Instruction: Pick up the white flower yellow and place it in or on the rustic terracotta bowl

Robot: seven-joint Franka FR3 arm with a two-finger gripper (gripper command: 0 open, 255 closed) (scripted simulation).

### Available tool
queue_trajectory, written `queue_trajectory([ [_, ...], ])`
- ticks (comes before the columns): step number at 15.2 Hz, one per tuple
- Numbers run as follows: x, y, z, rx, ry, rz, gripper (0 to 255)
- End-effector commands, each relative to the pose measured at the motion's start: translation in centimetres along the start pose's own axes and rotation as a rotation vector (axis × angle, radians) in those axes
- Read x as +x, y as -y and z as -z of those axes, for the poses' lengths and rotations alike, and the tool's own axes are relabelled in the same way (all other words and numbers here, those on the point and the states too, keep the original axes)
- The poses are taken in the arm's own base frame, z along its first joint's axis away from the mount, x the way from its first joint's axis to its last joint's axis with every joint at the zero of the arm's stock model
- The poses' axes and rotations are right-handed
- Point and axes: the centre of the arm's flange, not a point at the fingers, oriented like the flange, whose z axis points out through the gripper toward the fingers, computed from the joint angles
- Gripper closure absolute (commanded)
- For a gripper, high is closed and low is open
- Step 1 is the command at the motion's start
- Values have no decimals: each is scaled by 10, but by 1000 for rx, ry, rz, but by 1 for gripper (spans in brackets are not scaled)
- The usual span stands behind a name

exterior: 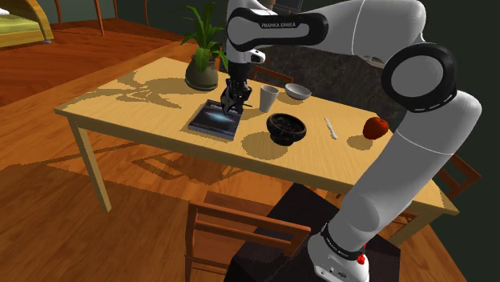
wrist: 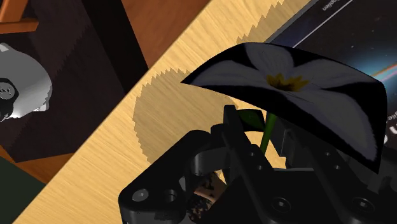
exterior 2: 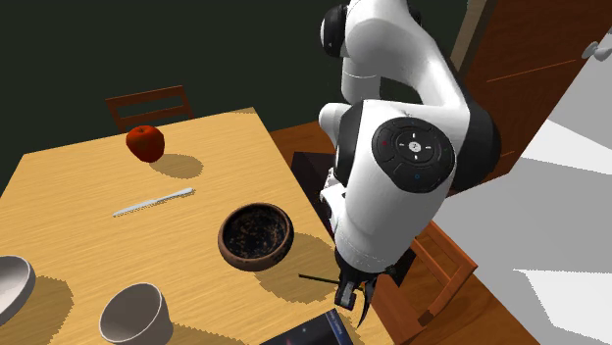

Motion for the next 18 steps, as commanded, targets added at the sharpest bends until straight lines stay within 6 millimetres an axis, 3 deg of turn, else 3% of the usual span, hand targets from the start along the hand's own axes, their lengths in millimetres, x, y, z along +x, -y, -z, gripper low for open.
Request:
queue_trajectory([
  [1, 1, -1, 10, 0, 0, 0, 255],
  [5, 3, -4, 28, 0, 0, 0, 255],
  [18, 160, -71, 12, 0, 0, 0, 255],
])
